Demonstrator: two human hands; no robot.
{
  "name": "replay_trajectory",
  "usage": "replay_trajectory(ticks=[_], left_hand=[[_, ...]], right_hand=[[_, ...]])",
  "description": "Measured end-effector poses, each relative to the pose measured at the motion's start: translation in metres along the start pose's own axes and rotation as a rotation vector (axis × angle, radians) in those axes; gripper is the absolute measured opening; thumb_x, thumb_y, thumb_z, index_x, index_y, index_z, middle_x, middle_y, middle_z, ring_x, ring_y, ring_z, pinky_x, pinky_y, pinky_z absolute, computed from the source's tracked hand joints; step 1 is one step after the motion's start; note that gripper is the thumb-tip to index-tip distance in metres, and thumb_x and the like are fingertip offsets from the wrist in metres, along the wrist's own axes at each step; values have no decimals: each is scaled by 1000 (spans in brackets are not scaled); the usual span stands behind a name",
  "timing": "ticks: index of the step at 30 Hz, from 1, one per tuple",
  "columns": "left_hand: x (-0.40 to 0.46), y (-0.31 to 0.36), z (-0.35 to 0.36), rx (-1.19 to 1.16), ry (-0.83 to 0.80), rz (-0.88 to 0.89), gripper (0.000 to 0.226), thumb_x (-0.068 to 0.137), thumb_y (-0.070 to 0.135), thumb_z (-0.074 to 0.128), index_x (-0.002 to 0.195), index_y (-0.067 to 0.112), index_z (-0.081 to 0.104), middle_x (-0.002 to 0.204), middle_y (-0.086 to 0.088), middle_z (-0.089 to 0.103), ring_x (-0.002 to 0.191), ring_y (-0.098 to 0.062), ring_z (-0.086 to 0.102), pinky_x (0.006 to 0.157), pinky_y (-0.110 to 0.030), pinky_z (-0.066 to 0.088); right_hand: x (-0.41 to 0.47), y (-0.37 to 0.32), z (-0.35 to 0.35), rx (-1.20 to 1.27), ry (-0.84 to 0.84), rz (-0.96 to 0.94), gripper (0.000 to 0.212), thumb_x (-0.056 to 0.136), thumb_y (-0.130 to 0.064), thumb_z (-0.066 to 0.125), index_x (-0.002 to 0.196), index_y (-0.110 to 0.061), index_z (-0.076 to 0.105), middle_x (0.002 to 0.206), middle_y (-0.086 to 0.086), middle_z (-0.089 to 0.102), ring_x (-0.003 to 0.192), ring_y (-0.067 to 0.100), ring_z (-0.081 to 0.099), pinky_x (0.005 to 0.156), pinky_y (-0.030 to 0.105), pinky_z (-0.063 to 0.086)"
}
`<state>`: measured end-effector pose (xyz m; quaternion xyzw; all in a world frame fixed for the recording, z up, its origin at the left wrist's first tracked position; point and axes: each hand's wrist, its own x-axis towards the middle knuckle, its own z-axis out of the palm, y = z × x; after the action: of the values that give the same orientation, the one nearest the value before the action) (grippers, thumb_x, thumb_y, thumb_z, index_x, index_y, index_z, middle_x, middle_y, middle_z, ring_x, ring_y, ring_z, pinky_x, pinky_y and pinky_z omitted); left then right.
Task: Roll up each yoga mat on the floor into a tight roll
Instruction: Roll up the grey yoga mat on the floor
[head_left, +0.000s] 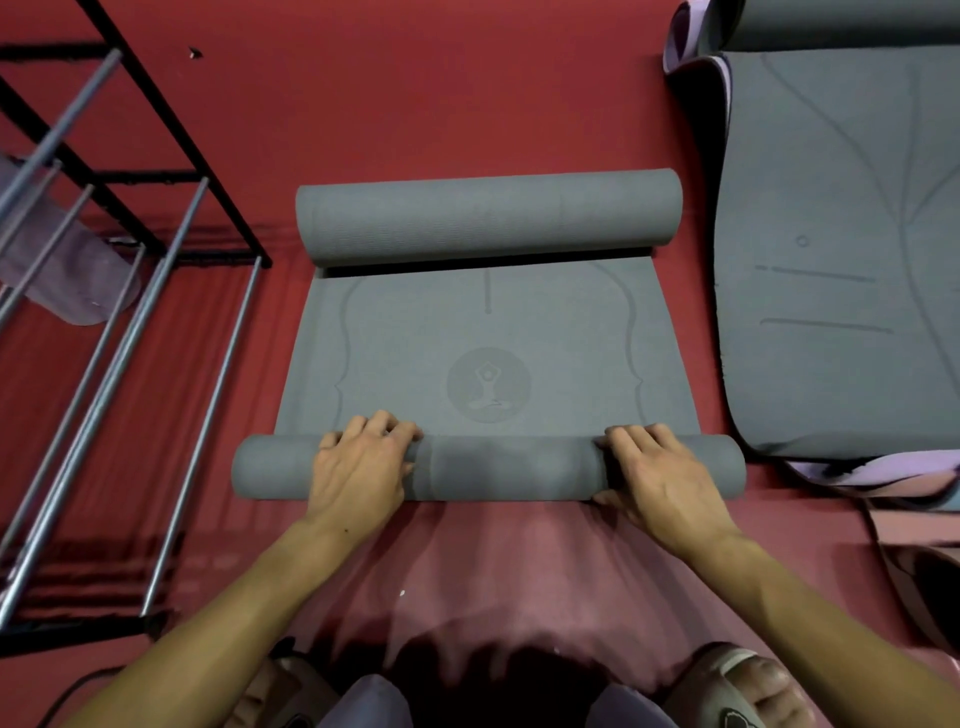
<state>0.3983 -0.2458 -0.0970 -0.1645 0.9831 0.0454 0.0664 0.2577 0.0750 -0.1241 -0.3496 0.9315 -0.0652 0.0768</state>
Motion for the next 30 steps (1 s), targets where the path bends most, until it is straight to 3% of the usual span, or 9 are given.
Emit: replay_trajectory(ticks=[3,6,9,12,15,20,23,27,30], left_hand=[[-3,6,3,61,41,11,32,92,35,60,123,34,65,112,10,64,104,-21,62,86,-40,46],[-3,6,3,66,48,44,42,85,46,51,122,30,62,108,7,67,102,-22,65,90,-42,47],[-1,2,3,55,30,81,56,81,65,49,122,29,60,112,9,68,108,-21,65,96,-46,46],[2,2,7,119,28,103,69,79,75,52,126,25,61,125,2,65,117,-24,60,103,-51,44],[1,6,12,173,49,93,71,80,69,63,132,21,60,135,-9,57,120,-31,55,104,-52,42],[7,9,7,154,50,81,64,82,67,61,132,27,56,116,1,60,107,-26,60,100,-48,44],[10,7,6,126,37,89,61,85,65,58,132,27,53,118,3,62,111,-25,62,101,-48,44],[14,8,8,162,37,52,63,86,61,64,137,25,59,140,-7,58,126,-29,55,111,-55,39],[12,12,11,188,67,29,60,89,58,63,139,25,58,131,-7,56,118,-29,54,110,-59,38]], right_hand=[[3,3,0,6,19,12,65,77,-50,84,131,-26,59,128,-2,54,109,26,48,91,43,53],[3,2,-2,-8,39,25,68,82,-49,80,141,-26,57,127,-3,52,108,23,46,91,42,52],[3,-3,-4,-1,44,55,73,84,-46,77,146,-17,51,124,-1,57,110,24,51,92,41,51],[3,-5,-4,7,66,47,60,86,-42,75,136,-15,55,127,1,60,113,25,53,100,40,47],[2,-8,-3,-38,75,48,60,90,-46,69,138,-14,57,142,7,57,126,30,51,111,46,42],[4,-16,-5,-143,31,83,91,76,-73,71,144,-15,51,134,8,51,114,32,48,100,45,48],[12,-15,-6,-173,46,81,85,81,-63,73,146,-13,50,125,4,57,110,28,52,96,41,48],[20,-13,-7,-163,74,61,65,80,-56,77,124,-14,56,112,1,61,103,26,57,95,41,48],[22,-12,-9,-173,66,55,63,79,-62,74,120,-17,56,121,1,61,111,27,56,101,43,45]])
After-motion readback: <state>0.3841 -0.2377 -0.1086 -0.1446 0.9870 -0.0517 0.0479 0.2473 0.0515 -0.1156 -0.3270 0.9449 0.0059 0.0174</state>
